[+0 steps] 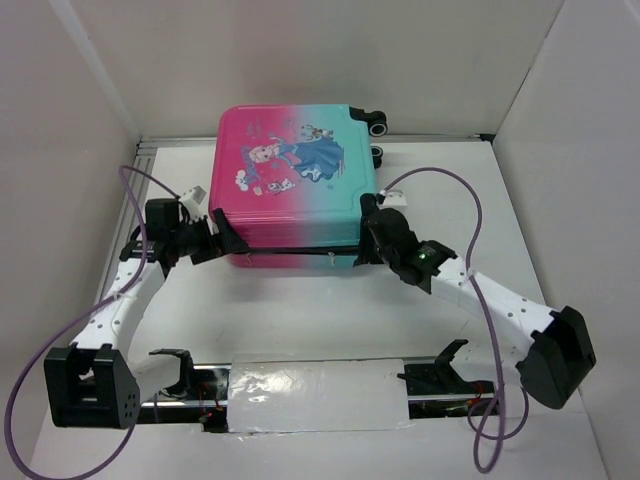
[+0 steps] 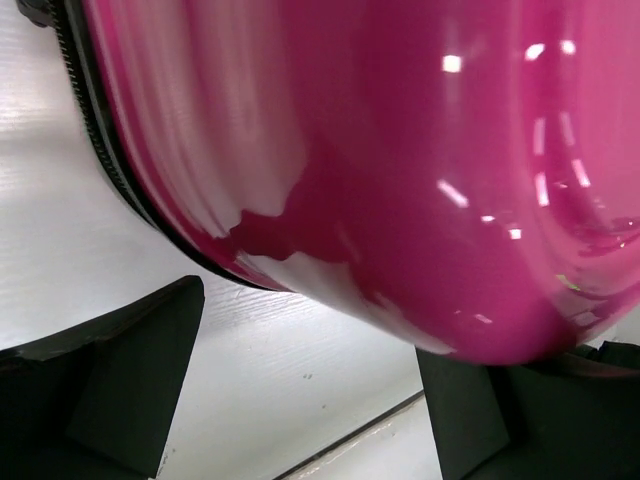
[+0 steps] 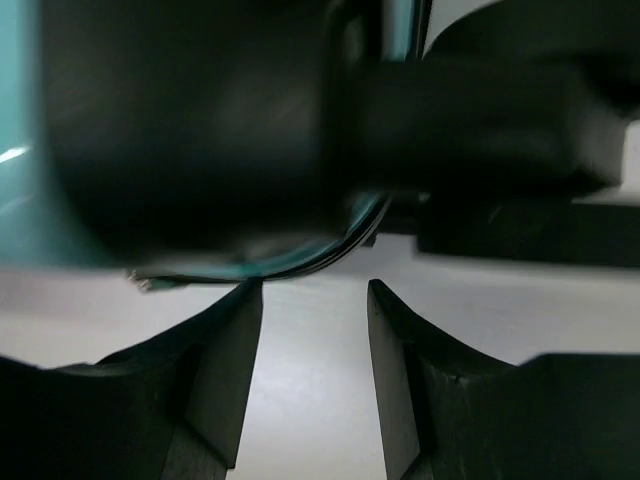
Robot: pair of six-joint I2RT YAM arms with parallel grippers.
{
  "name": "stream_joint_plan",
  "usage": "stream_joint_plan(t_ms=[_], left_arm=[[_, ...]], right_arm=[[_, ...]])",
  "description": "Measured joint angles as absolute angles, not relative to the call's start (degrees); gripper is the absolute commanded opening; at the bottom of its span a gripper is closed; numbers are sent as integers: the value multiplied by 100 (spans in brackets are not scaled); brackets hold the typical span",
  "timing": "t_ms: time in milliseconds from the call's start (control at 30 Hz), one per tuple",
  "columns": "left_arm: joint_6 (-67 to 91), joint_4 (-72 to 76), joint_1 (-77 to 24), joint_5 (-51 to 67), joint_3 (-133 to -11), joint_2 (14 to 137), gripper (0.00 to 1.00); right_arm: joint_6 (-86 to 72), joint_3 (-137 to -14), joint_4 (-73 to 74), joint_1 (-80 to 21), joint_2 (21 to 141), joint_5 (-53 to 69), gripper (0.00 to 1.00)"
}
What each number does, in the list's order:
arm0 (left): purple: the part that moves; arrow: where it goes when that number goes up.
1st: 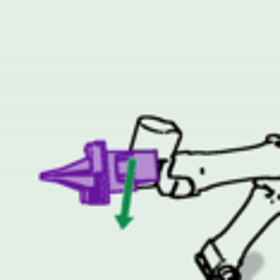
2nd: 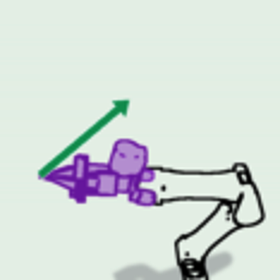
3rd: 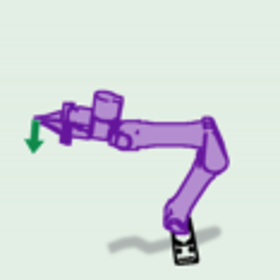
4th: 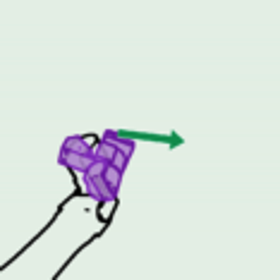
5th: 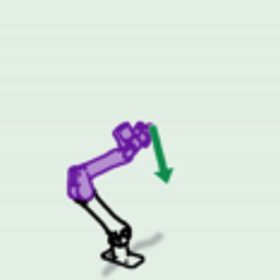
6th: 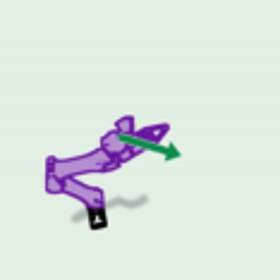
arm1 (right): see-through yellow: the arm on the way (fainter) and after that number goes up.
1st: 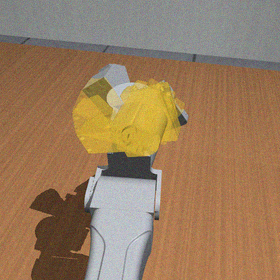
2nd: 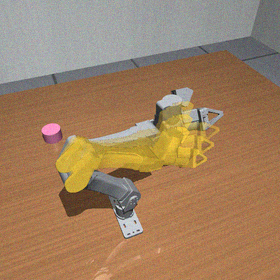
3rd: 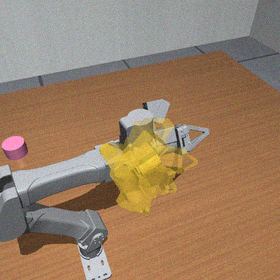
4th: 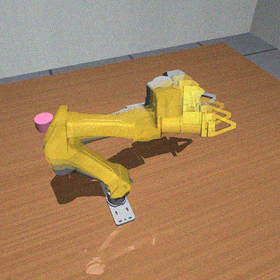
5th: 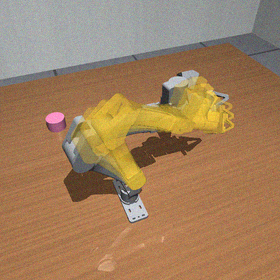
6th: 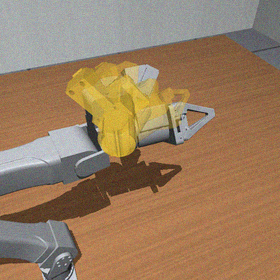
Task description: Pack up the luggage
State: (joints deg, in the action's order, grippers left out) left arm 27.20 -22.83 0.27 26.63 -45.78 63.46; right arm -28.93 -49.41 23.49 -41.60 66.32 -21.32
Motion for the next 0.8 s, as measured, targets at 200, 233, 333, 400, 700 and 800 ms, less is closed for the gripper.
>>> stream_joint_plan(t_ms=[200,233,333,400,700,800], left_arm=[[2700,-2163,-198,2436,-5052,6834,96],[2703,-2137,-228,2386,-5081,6886,96],[2707,-2040,-307,2279,-5129,7013,94],[2711,-2016,-375,2226,-5129,7048,94],[2716,-2056,-784,1769,-4923,6528,94],[2724,-2064,-871,1634,-4842,6375,94]], right_arm=[[-2484,-5151,2021,-3387,7201,-1232,52],[-2427,-5194,2008,-3308,7260,-1116,52],[-2307,-5306,1920,-2995,7435,-666,50],[-2272,-5374,1848,-2812,7564,-412,50],[-1865,-5940,2073,-2069,8060,130,50],[-1772,-6139,2095,-1765,8182,119,49]])
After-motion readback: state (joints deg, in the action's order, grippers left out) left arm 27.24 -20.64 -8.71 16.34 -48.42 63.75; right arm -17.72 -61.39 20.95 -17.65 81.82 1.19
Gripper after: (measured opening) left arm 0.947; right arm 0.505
